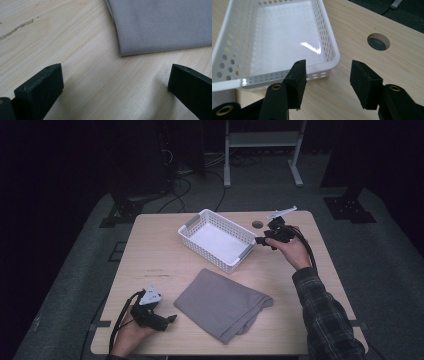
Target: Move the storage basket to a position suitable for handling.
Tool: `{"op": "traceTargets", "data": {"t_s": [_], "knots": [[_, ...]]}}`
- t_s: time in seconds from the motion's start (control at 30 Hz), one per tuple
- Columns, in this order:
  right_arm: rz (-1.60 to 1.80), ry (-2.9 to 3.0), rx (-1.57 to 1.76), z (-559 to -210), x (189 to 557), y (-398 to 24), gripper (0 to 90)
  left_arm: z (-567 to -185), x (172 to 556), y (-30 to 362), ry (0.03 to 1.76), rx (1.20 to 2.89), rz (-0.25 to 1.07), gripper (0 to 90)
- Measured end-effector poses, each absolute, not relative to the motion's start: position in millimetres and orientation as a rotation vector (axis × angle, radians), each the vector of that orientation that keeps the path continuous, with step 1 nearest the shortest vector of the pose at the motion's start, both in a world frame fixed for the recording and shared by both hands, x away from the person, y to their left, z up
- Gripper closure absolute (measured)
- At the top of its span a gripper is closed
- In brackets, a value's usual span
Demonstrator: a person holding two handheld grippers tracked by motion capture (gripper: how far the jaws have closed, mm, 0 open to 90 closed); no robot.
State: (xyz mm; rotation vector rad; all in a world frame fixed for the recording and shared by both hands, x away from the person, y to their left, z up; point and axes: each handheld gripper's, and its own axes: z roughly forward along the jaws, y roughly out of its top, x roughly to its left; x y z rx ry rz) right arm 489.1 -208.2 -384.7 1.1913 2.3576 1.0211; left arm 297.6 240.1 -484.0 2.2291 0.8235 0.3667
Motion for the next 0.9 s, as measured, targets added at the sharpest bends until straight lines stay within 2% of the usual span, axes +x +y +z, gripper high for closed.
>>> {"op": "traceTargets", "data": {"t_s": [0.37,0.73,0.9], "knots": [[1.006,2.373,1.195,-388.8,512.1,-197.2,45.8,-484.1,297.6,240.0,0.824,2.228,0.367,0.0],[0.982,2.387,1.222,-396.6,532.2,-189.5,50.0,-484.0,297.5,240.0,0.816,2.232,0.364,0.0],[0.983,2.396,1.214,-398.4,537.2,-185.4,54.8,-484.0,297.6,240.0,0.814,2.232,0.362,0.0]]}}
